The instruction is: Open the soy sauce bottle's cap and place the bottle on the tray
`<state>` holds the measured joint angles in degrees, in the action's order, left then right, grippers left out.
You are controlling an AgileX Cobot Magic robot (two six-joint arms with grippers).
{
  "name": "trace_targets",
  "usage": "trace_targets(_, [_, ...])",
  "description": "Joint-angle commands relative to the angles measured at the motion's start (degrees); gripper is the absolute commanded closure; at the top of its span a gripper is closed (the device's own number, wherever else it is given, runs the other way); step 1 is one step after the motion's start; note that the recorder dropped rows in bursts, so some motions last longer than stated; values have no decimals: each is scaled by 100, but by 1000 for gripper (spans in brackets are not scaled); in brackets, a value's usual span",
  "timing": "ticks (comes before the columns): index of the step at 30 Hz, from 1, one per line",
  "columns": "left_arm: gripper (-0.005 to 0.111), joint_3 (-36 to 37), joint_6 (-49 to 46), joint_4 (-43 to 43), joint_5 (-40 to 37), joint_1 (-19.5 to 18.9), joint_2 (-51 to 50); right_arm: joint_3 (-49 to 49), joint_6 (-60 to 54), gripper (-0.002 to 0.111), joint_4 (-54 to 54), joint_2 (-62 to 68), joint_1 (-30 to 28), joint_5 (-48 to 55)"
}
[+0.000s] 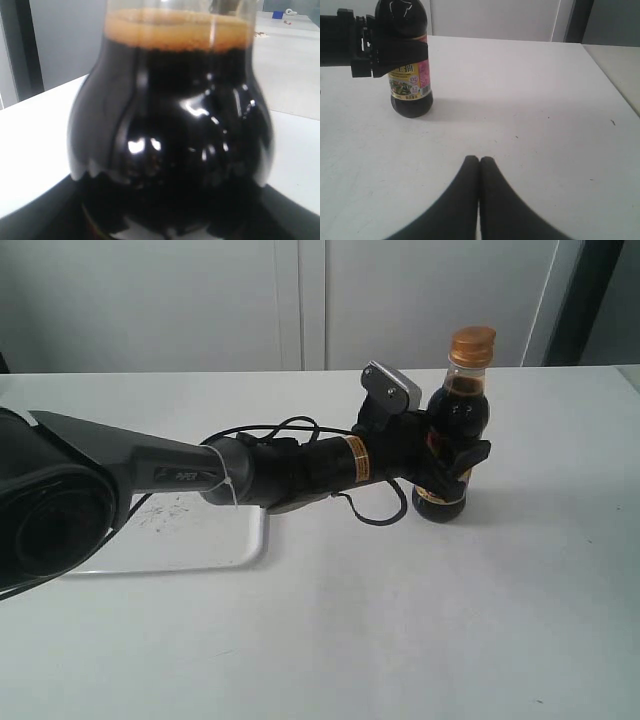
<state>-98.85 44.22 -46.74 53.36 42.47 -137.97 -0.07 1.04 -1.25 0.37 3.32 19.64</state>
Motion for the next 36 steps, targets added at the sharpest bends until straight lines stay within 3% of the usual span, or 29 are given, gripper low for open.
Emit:
trace_targets(1, [106, 16, -27, -116, -7, 22, 39, 7, 27, 108, -128, -37, 9, -287])
trace_targets(27, [106, 16, -51, -125, -156, 22, 39, -16, 763, 108, 442, -37, 9, -2358])
trace_targets(36, [106, 16, -51, -125, -156, 22, 39, -938, 940, 108, 428, 601, 9, -2624])
